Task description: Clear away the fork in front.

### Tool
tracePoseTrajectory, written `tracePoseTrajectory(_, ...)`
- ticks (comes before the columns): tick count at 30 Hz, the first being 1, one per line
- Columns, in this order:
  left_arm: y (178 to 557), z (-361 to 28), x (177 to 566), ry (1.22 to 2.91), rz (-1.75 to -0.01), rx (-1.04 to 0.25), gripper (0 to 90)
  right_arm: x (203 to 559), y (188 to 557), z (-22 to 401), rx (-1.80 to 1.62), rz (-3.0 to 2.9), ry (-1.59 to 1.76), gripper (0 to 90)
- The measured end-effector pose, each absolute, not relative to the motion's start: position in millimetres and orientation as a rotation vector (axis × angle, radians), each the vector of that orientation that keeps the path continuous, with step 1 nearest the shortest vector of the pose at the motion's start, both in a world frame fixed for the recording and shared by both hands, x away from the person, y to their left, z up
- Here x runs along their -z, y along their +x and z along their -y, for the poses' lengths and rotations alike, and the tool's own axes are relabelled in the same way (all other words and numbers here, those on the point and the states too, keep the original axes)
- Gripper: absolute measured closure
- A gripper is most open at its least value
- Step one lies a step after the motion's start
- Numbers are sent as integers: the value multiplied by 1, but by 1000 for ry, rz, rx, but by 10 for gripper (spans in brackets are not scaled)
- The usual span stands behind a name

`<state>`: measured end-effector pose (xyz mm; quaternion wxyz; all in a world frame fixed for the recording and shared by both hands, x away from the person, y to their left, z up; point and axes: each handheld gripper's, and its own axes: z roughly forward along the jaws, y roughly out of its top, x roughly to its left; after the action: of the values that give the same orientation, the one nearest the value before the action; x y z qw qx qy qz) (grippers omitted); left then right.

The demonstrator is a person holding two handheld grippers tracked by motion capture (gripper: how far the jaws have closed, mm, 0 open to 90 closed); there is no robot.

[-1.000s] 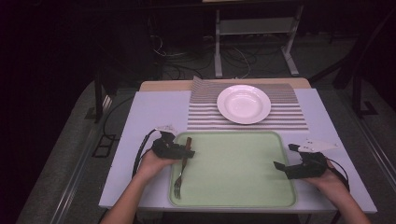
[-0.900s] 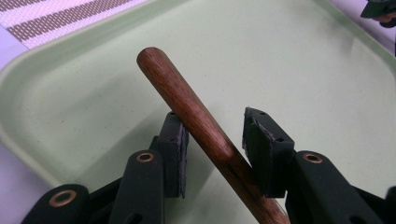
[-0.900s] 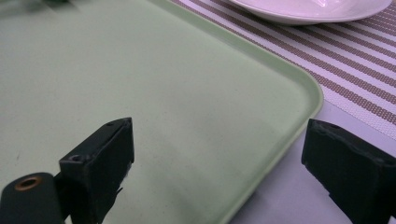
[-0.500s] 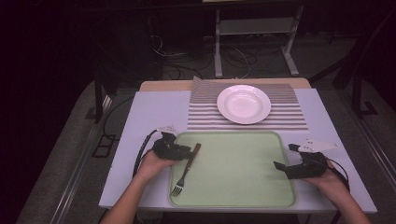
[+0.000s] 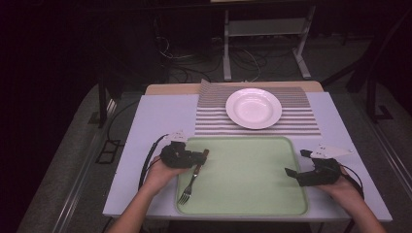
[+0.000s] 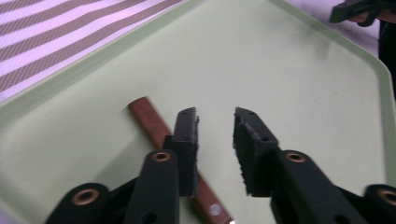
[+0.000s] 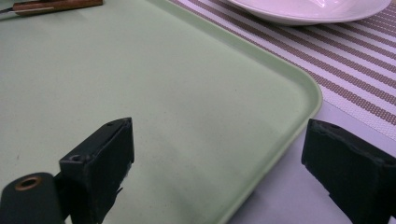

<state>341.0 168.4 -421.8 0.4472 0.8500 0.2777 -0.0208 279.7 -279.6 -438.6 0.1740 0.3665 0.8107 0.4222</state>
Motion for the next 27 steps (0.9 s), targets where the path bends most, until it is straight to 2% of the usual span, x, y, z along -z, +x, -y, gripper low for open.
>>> tracePoseTrajectory(8, 328, -142, 424, 2181, -561, 129, 892, 439, 280, 279, -1194, -2300, 1041, 95)
tracePoseTrajectory(16, 323, -126, 432, 2269, -517, 132, 894, 439, 280, 279, -1193, -2300, 1042, 95)
tracePoseTrajectory(27, 332, -142, 438, 2297, -589, 89, 889, 439, 280, 280, -1194, -2298, 1040, 96)
